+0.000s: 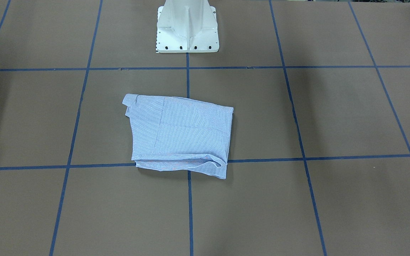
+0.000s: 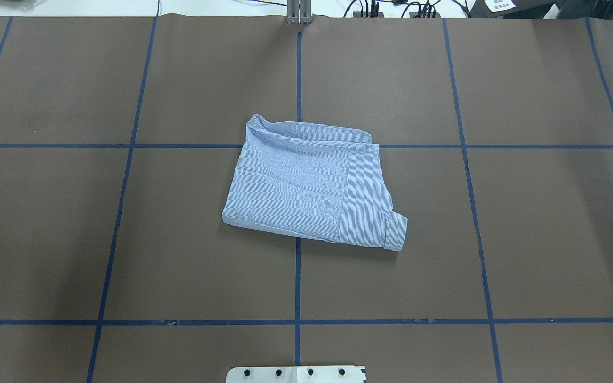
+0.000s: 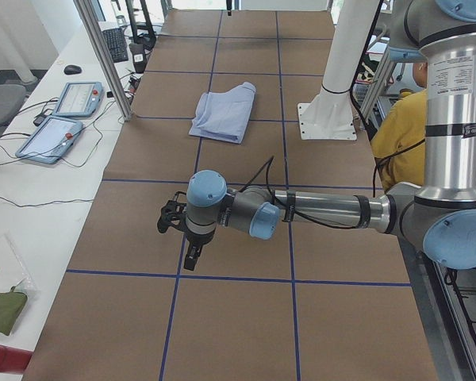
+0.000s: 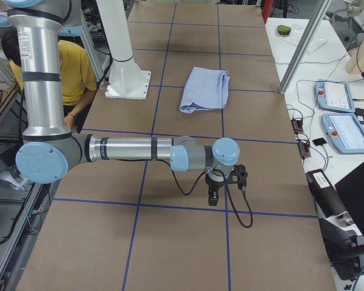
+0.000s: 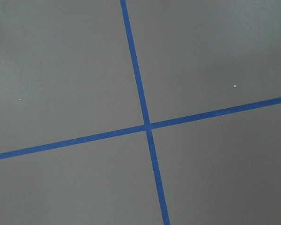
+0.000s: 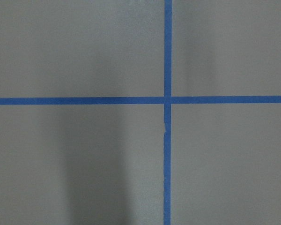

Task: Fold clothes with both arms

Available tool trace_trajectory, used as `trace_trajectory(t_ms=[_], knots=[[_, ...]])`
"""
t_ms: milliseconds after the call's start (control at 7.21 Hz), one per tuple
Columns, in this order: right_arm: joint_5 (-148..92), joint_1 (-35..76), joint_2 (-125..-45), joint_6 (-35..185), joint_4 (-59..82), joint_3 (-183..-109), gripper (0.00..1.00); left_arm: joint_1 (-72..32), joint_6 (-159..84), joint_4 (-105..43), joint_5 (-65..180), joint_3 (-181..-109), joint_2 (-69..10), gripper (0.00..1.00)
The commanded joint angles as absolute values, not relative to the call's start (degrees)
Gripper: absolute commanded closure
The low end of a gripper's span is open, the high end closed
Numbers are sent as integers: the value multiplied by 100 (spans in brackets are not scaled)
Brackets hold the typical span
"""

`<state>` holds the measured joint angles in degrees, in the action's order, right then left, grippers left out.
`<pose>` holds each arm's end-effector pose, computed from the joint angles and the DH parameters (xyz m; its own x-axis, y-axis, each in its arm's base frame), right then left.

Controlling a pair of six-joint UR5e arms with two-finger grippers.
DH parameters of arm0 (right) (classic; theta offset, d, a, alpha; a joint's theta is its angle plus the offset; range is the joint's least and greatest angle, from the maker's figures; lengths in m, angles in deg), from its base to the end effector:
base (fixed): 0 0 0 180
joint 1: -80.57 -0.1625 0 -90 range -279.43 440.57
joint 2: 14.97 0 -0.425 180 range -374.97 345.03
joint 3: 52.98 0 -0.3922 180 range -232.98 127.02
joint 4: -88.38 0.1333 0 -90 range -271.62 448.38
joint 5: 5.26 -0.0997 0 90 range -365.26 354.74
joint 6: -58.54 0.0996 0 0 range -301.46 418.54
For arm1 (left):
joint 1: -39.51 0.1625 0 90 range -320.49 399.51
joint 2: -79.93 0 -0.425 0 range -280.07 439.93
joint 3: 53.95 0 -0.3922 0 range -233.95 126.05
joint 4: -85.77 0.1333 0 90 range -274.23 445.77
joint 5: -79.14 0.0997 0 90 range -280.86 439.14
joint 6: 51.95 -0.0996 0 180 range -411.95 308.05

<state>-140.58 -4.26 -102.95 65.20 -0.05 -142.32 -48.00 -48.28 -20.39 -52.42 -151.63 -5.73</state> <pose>0.0162 -0.5138 0.6428 0.7027 0.0165 0.7113 0.0085 0.9995 -0.0316 -0.0464 -0.4807 0.6004 0.7390 0.1929 -0.6454 0.0064 0.9561 0.2931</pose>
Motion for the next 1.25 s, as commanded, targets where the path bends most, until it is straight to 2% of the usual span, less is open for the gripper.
trace_trajectory(t_ms=[0, 1109], knots=[[-14087, -425, -10260, 6531, 5, -14210, 0, -4856, -4826, -2066, -5313, -15310, -576, 0], [-14324, -433, -10313, 6522, 128, -14306, 0, -4829, -4826, -2111, -5358, -15266, -796, 0]])
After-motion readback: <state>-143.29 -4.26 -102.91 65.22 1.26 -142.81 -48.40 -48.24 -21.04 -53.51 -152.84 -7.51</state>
